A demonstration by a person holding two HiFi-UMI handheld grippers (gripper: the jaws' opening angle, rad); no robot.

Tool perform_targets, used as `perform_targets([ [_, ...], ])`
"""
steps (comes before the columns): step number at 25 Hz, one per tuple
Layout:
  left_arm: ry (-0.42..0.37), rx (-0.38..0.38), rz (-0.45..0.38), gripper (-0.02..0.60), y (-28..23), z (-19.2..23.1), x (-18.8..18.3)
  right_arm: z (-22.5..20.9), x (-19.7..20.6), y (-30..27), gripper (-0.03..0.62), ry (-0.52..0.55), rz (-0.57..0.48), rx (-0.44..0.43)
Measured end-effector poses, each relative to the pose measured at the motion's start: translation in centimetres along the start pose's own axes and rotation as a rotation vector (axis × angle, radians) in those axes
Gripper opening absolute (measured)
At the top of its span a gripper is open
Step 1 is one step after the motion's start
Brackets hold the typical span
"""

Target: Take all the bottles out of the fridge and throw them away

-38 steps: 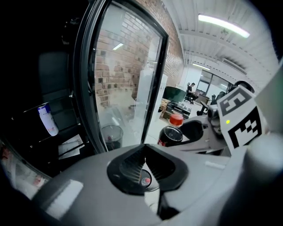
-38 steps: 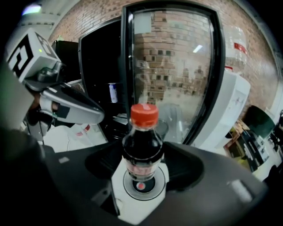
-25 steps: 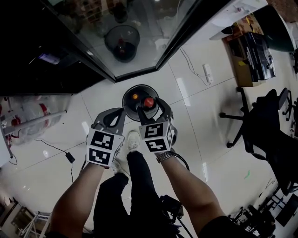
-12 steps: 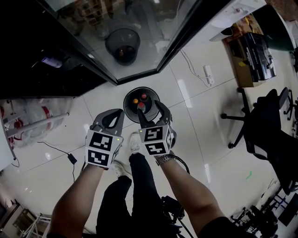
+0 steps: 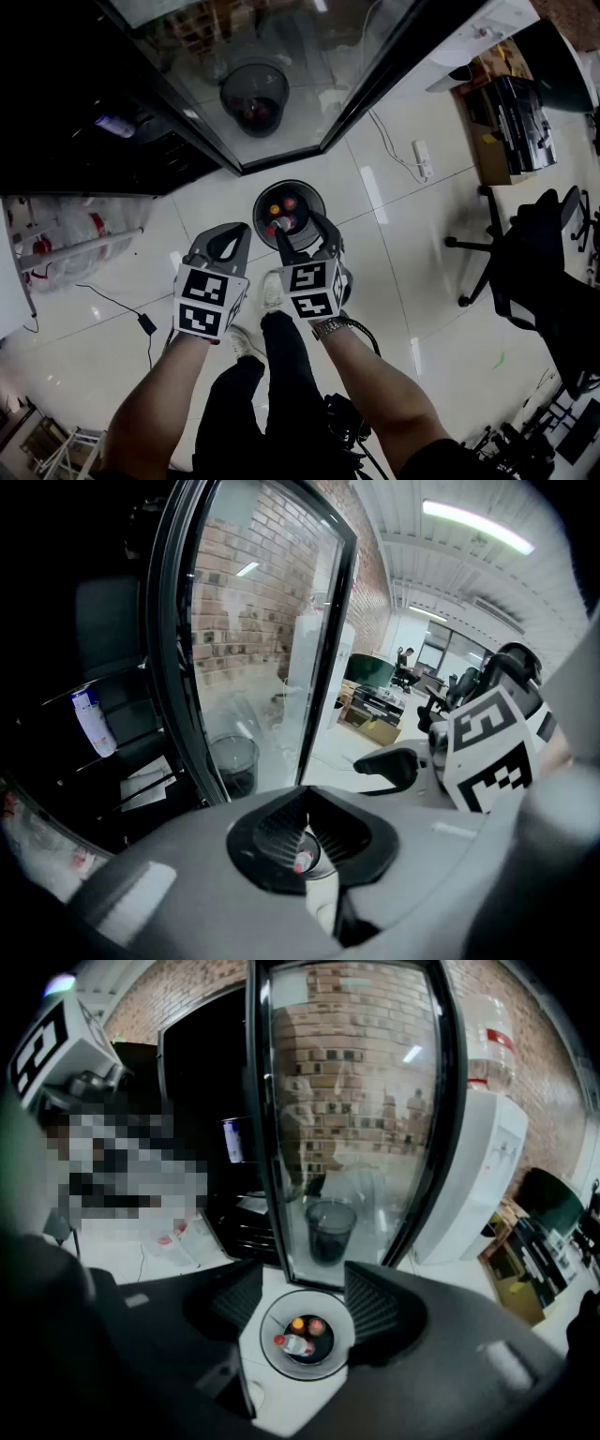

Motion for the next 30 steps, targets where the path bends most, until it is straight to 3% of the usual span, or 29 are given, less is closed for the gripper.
perform_targets([
  [8,0.014,-0.041,-0.046,0.003,2.4,0.2,-1.9,1.1,-3.0,1.1,0.273,0.042,-0.045,-0.048],
  [17,0.049,-0.113,-0.119,0.003,7.3,2.2,-3.5,3.0,-9.0,2.6,0.273,0.113,-0.129,-0.086],
  [30,0.107,-0.232,-0.232,0.003,15.5,9.4,-5.1,8.9,-20.3,1.6,0.273,0.225,-0.248,-0.157],
])
Point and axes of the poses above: the fingertips, and each gripper's own axes: y backward along the fingers, z to its left, x out of its underside, the point moved 8 cm from there along y, backward along the fingers, and after that the axes turned 13 degrees about y, right-handed, at the moved point
